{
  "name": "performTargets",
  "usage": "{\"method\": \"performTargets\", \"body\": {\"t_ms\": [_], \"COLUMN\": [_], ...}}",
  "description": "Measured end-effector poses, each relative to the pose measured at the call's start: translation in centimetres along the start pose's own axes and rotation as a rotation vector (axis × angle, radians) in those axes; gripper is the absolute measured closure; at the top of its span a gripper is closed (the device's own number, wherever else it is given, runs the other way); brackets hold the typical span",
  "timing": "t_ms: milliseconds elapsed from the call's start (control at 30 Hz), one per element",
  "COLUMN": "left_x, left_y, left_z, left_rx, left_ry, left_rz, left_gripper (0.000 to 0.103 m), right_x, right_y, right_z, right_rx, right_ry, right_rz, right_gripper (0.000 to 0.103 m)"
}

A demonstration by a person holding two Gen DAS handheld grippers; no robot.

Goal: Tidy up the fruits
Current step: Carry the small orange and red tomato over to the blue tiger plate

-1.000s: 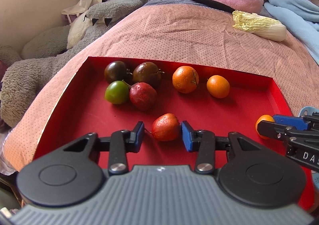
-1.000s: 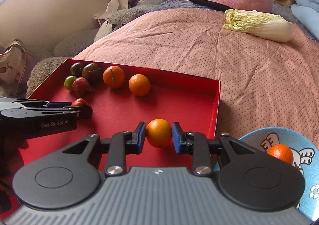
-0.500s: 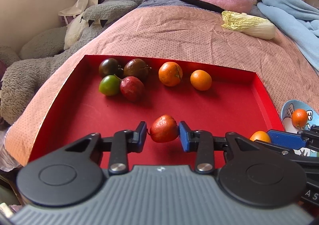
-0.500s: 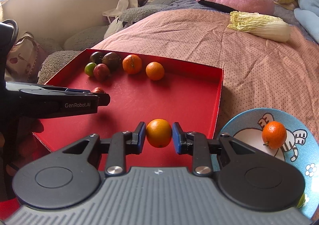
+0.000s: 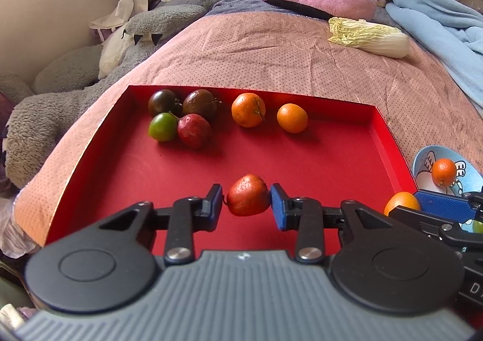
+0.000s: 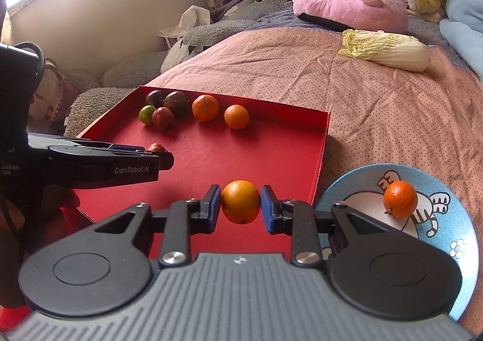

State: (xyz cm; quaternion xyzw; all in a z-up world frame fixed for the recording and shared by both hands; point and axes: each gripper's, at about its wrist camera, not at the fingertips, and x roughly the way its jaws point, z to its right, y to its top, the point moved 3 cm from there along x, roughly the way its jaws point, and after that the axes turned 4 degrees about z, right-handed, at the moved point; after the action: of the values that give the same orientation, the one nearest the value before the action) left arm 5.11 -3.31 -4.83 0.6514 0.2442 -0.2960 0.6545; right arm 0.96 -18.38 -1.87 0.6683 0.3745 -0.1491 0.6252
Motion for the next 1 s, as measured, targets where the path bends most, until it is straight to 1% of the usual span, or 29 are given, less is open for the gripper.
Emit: {"method": "performTargets", "body": {"t_ms": [633,1000], "left_x": [-1.1,-2.0], "left_y": [-0.1,1.5], "left_z": [1.0,1.7], "left_rx": [0.026,0.061], "left_ry": [-0.003,0.008], "left_rz": [0.014,0.043], "left_gripper": [0.065,0.065], "right_x": [-1.7,-3.2], "right_y": [-0.1,1.1], "right_z": [-0.1,-0.3], "right_rx": [0.003,0.001], "right_ry": [-0.005,0.007], "right_rz": [0.024,0.066], "right_gripper": [0.069,0.069]}}
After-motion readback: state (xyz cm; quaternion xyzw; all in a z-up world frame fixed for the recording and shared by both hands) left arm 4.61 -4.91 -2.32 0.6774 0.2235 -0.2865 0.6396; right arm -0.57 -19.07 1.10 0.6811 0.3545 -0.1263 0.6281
